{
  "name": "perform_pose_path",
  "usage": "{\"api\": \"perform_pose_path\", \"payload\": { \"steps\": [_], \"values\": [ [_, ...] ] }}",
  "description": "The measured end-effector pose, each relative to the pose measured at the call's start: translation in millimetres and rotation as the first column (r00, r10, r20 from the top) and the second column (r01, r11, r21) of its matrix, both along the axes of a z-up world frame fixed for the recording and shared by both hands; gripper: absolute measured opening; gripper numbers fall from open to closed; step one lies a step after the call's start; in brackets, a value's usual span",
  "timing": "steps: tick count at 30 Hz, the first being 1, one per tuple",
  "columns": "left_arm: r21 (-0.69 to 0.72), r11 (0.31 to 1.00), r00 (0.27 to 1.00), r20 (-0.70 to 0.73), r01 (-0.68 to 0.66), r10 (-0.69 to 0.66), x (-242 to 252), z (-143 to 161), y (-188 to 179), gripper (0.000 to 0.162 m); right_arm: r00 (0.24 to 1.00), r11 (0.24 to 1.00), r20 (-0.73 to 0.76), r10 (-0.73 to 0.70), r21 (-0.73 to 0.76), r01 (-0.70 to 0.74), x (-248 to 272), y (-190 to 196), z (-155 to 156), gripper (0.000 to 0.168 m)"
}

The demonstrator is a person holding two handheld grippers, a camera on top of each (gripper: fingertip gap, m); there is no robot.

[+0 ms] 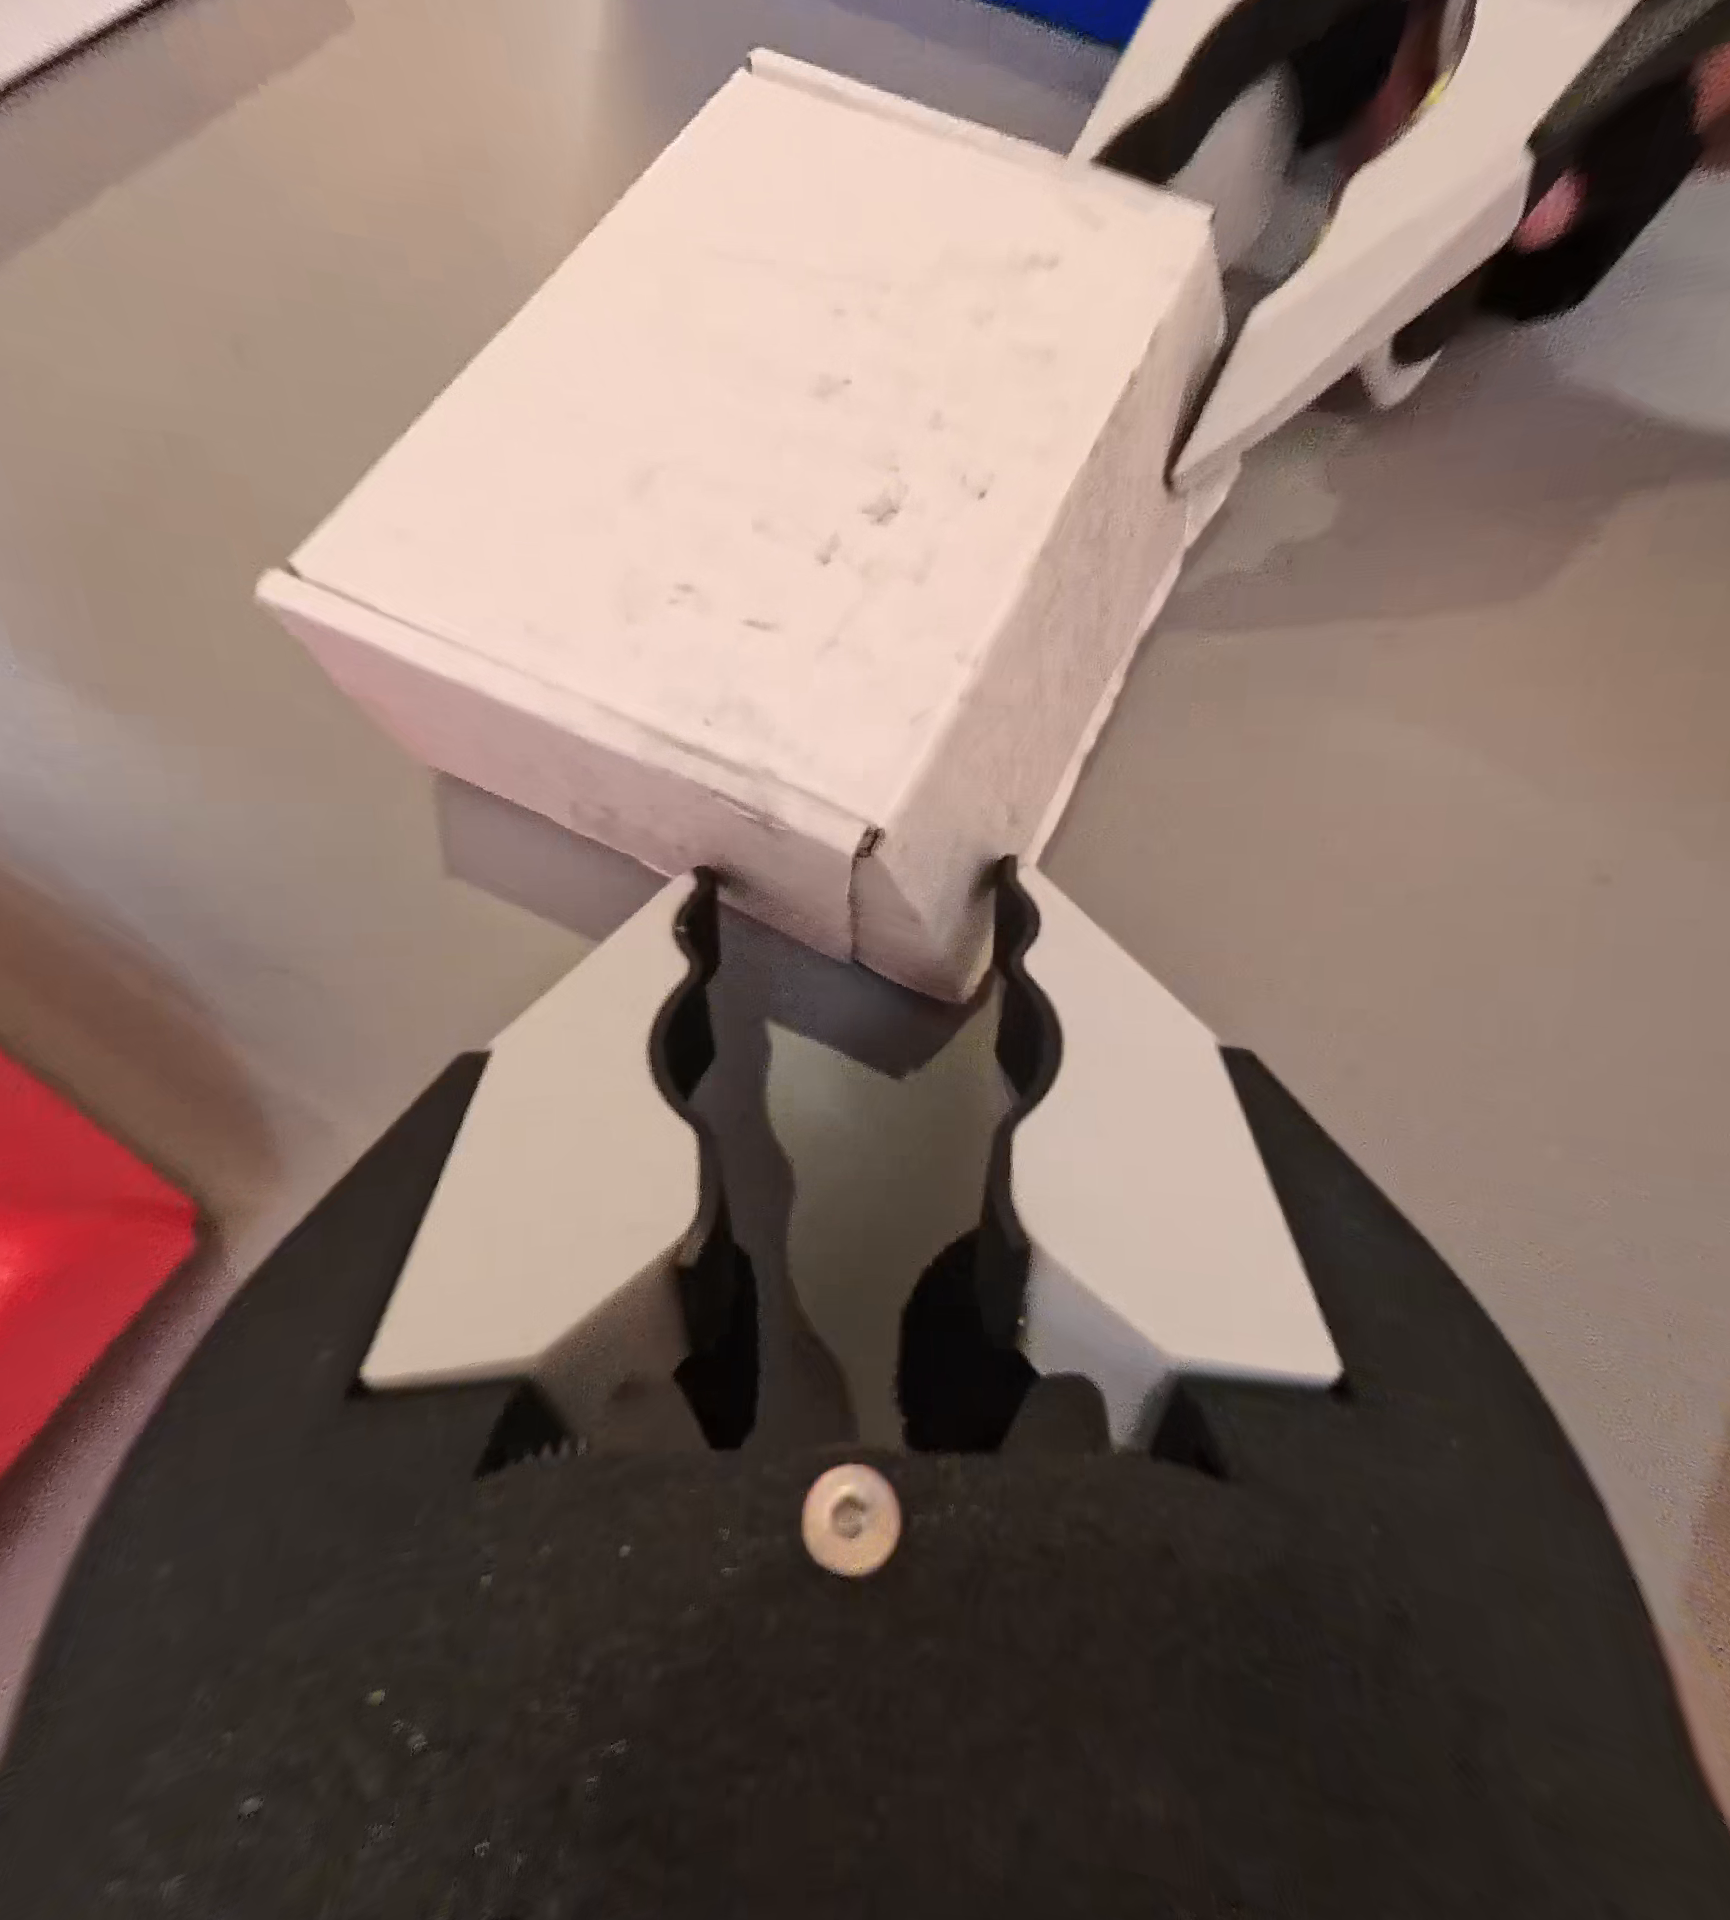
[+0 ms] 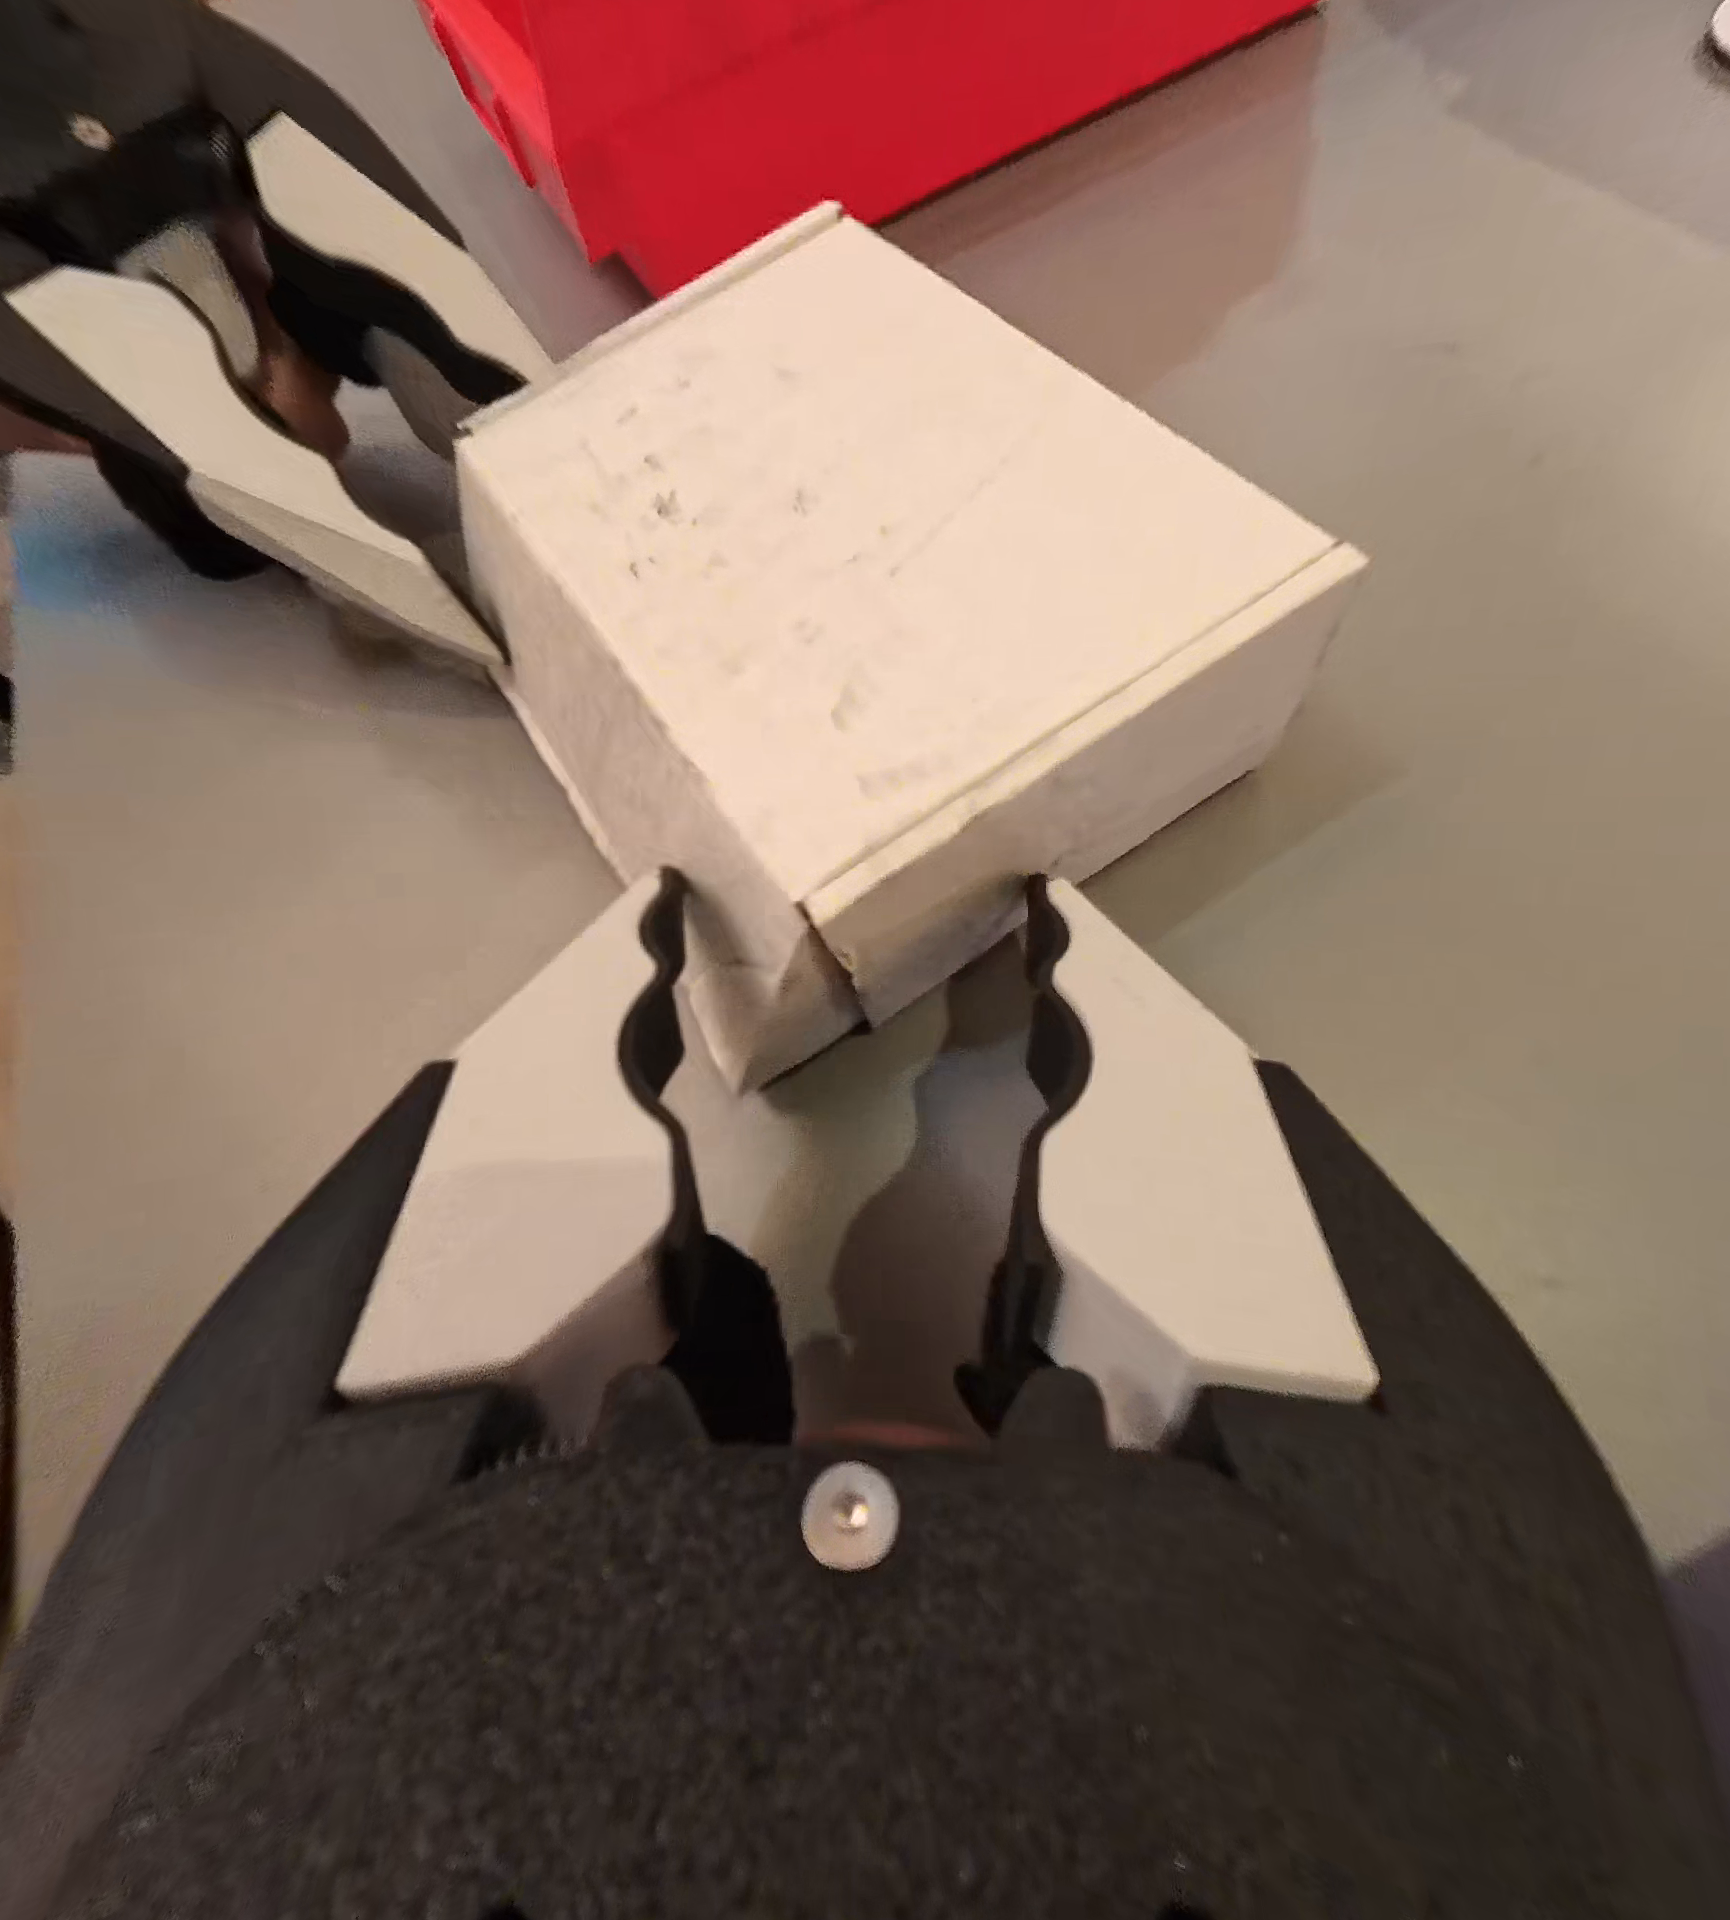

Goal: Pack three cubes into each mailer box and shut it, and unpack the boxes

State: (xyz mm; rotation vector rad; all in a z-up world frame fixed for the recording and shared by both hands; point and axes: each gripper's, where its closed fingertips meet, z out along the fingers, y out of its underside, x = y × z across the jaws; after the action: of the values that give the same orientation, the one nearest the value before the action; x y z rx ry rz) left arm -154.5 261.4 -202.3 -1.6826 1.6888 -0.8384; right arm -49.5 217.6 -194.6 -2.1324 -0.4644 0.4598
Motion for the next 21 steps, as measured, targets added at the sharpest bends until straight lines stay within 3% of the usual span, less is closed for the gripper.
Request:
{"api": "perform_pose_path", "payload": {
  "steps": [3, 6, 10, 12, 13, 21],
  "values": [
    [0.087, 0.996, 1.0, -0.013, -0.011, 0.012, 2, -2, 8, 0.046, 0.998, 0.999, 0.049, -0.03, 0.015, 0.03, 4, 6, -2, 0.061],
    [0.05, 0.999, 1.0, -0.024, 0.005, -0.003, 0, -3, 7, 0.044, 0.999, 1.0, 0.049, -0.016, 0.007, 0.016, 4, 4, -2, 0.062],
    [0.013, 0.999, 0.999, -0.031, 0.031, -0.031, -6, -6, 3, 0.044, 0.997, 0.998, 0.034, 0.069, -0.009, -0.069, -9, -8, -4, 0.08],
    [0.033, 0.998, 0.998, -0.036, 0.051, -0.05, -7, -7, 2, 0.043, 0.993, 0.998, 0.099, 0.066, 0.006, -0.067, -7, -7, -6, 0.073],
    [0.05, 0.997, 0.997, -0.036, 0.065, -0.063, -8, -7, 1, 0.042, 0.988, 0.999, 0.146, 0.04, 0.02, -0.043, -3, -5, -8, 0.061],
    [0.279, 0.957, 0.995, -0.082, 0.082, -0.062, -7, -9, 9, 0.028, 0.949, 0.996, 0.303, 0.081, 0.005, -0.086, 2, -5, -12, 0.046]
  ]
}}
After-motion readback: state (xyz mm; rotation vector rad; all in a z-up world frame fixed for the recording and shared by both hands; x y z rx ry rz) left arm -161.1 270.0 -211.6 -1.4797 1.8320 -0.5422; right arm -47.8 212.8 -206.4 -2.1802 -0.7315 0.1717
